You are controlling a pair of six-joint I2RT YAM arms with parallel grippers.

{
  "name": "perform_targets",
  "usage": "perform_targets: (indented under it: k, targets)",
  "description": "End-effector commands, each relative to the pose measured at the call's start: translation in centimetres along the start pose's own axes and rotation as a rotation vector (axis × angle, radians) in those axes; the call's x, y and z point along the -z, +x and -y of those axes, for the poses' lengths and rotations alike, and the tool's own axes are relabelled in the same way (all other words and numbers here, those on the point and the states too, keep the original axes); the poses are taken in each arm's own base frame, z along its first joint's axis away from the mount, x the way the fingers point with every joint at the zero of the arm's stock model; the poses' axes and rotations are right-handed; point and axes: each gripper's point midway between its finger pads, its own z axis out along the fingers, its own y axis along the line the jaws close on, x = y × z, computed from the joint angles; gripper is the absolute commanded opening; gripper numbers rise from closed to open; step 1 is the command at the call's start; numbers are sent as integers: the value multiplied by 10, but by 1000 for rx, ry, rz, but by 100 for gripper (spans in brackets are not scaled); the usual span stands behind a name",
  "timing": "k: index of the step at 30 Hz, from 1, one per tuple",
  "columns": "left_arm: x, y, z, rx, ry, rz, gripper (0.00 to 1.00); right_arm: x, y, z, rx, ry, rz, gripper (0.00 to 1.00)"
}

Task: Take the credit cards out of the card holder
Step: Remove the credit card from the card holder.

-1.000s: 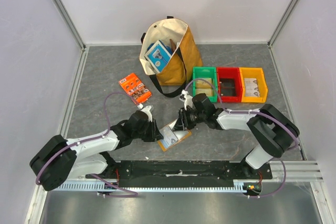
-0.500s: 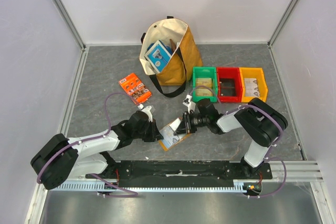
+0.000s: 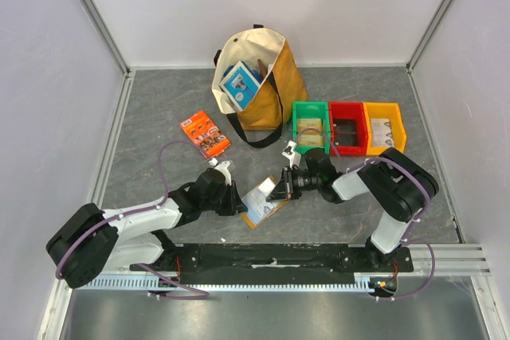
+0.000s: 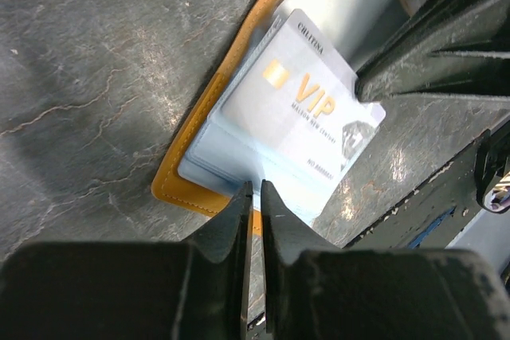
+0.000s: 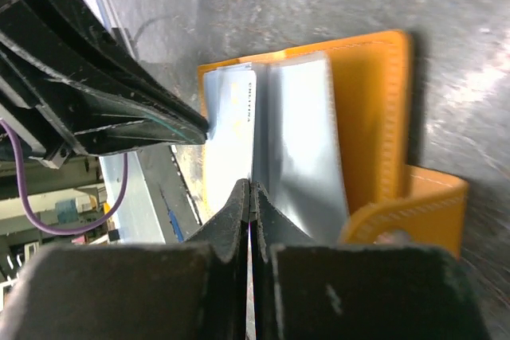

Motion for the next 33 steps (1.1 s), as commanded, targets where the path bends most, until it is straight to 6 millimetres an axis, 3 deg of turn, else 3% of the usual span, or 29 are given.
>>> perform_targets:
  k: [1,7,11,15,19,23,25,29,33]
  targets:
    - [2,2,-7,11,-31,9,13,12,-9,14,44,92,41,0]
    - [6,-5,3,0,3,24,17,15,-10,18,69,131,30,0]
    - [12,-20,30,-25,89,50,29,13,-6,17,57,110,13,0]
    - [15,-37,50,-73,141,79,31,12,-6,16,60,101,9,0]
    - [2,-41,54,-97,133,55,30,11,-6,17,62,103,6,1]
    - [-12,-33,48,-81,118,6,25,11,-5,18,60,103,4,2]
    - [-15,-27,42,-62,101,-12,21,11,-6,18,60,103,4,6]
    - [-18,-14,29,-32,74,-37,16,10,-4,14,61,82,-8,32]
    - [-19,-3,20,-1,64,-48,14,7,-1,13,56,71,-24,38]
